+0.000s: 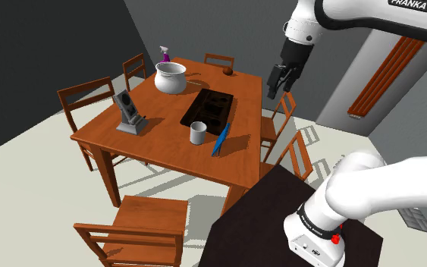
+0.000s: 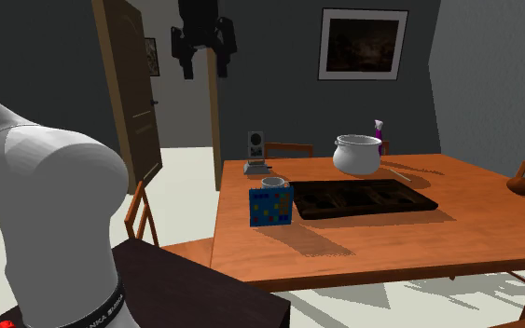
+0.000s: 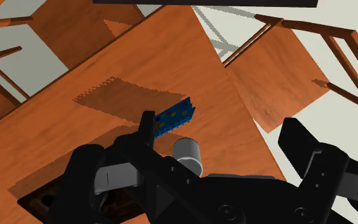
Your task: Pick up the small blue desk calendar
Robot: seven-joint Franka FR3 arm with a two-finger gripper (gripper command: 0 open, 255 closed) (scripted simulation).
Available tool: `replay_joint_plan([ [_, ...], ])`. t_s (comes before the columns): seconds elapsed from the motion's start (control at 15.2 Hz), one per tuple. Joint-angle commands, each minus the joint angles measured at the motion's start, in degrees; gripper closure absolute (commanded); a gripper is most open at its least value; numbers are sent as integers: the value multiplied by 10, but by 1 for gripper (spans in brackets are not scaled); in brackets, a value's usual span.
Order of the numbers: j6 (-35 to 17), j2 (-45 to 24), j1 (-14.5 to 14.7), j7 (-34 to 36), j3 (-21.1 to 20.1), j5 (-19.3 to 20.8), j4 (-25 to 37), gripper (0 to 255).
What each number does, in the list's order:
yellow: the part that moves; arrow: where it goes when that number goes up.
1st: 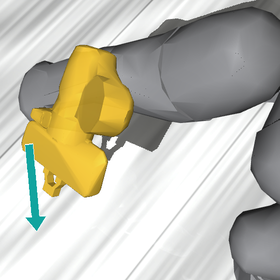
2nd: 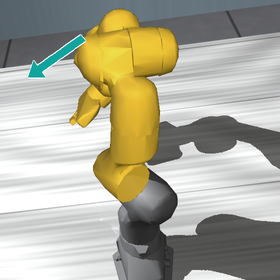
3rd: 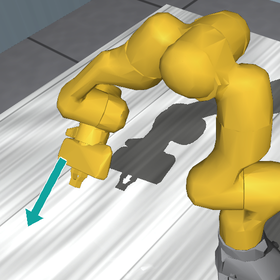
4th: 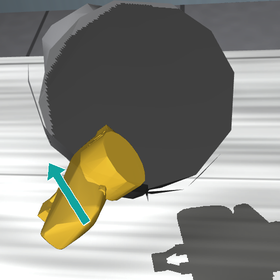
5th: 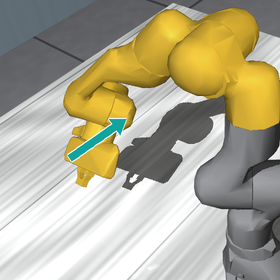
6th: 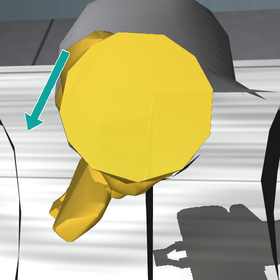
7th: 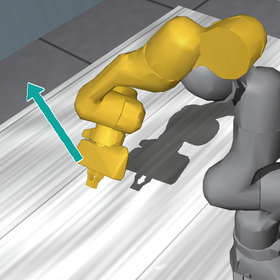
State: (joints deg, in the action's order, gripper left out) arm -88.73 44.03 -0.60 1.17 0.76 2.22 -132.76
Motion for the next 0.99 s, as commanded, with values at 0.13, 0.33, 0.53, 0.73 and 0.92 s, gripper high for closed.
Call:
replay_joint_plan([
  [0.13,-41,-19,-10,32,-3,-9,-21,0],
  [0.33,-104,-53,-24,78,-7,-22,-47,0],
  [0.53,-167,-93,-37,122,-11,-34,-67,0],
  [0.73,-230,-140,-50,165,-14,-46,-80,0],
  [0.92,-293,-192,-61,205,-15,-58,-87,0],
])
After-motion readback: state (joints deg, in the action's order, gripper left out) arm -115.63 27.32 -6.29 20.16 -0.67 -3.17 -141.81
